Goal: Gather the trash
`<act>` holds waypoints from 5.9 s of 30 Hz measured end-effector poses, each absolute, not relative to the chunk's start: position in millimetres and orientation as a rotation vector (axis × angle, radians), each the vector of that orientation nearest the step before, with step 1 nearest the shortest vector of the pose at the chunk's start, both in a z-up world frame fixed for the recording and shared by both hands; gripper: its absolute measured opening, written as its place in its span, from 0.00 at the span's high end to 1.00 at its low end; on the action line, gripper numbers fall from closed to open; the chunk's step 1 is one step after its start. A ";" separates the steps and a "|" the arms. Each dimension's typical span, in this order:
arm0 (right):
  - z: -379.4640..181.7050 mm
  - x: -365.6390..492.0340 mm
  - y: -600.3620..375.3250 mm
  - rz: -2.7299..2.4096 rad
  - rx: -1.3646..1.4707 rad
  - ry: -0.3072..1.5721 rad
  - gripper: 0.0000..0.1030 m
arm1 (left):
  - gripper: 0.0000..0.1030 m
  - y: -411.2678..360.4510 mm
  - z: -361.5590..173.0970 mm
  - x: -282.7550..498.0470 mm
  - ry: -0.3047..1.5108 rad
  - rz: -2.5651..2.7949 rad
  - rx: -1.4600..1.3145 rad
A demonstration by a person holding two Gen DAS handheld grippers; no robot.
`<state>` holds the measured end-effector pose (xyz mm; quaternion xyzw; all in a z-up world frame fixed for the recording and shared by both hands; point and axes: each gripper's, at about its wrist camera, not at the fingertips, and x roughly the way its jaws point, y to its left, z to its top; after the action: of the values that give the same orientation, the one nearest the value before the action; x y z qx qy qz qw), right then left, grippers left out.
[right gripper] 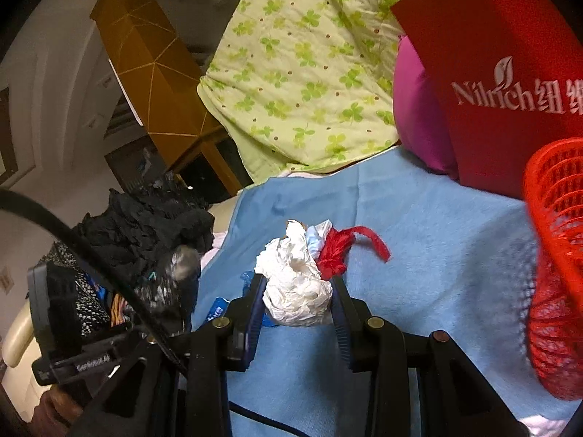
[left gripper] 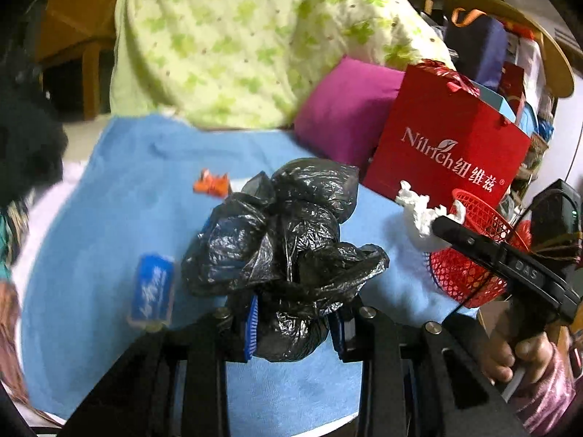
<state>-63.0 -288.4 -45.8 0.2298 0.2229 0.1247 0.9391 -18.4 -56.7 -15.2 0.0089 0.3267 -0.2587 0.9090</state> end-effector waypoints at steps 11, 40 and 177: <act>20.9 -150.4 -324.2 0.181 0.422 0.306 0.64 | 0.68 -120.5 40.2 -54.0 0.590 -0.618 0.119; 71.4 -268.7 -408.5 -0.062 0.421 0.102 0.63 | 0.68 -256.5 95.2 -123.9 0.381 -0.654 0.385; 60.7 -231.1 -368.8 0.135 0.441 0.238 0.51 | 0.41 -140.6 102.5 -119.5 0.338 -0.398 0.285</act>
<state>-231.1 -368.8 60.7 0.2182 0.1178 0.0669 0.9665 -119.5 -140.6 102.5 0.1402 0.1667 -0.1960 0.9561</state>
